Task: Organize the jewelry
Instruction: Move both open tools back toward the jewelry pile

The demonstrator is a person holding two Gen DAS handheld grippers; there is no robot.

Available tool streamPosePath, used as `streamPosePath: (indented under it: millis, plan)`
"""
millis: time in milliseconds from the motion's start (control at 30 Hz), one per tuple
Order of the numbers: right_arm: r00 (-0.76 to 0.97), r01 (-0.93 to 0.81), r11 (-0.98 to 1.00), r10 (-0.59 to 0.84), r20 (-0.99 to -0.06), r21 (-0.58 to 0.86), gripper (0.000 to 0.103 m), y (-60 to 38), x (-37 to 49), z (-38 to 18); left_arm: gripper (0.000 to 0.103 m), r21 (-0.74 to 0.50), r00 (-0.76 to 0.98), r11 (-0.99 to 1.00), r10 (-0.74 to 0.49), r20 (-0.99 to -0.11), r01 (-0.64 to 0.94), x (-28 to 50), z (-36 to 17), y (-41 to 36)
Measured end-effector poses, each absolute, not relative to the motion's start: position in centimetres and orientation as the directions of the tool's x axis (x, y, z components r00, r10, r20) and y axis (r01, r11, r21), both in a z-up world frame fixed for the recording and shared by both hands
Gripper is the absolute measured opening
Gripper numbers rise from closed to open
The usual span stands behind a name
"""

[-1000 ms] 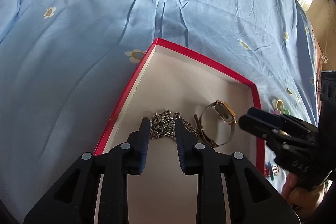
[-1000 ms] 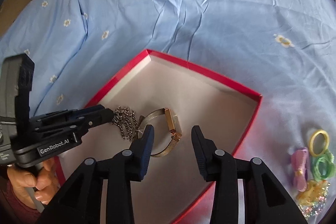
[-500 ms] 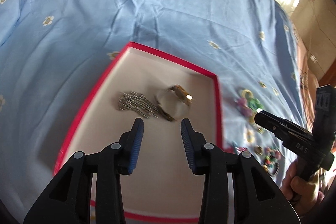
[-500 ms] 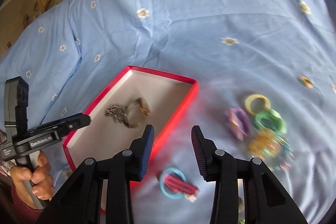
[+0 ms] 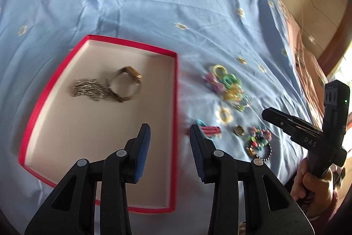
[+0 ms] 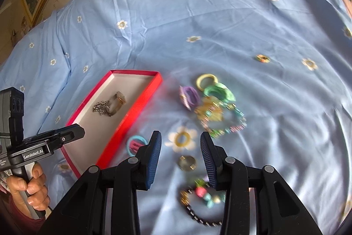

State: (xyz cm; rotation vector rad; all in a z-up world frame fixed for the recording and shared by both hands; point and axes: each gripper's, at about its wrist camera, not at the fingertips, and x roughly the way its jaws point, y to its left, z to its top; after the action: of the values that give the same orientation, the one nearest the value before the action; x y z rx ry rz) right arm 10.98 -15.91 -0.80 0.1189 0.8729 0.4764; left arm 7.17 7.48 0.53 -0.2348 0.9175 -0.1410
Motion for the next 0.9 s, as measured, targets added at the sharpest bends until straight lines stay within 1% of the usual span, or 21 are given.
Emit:
streamPosePath:
  millis: [400, 700, 900]
  plan:
    - [0.568, -0.259, 0.923, 0.384, -0.728, 0.285, 0.04, -21.2, 8.6, -2.3, 0.035, -0.241, 0.566, 0.961, -0.277, -0.777, 0.14, 7.4, 0.3, 2.3]
    - [0.559, -0.234, 0.931, 0.363, -0.745, 0.279, 0.04, -23.0, 8.0, -3.4, 0.035, -0.231, 0.508, 0.949, -0.309, -0.804, 0.212, 8.4, -1.4, -1.6]
    - [0.557, -0.233, 0.93, 0.368, -0.745, 0.285, 0.04, -23.4, 8.1, -3.5, 0.035, -0.224, 0.483, 0.948, -0.31, -0.819, 0.228, 9.3, -2.3, -3.0]
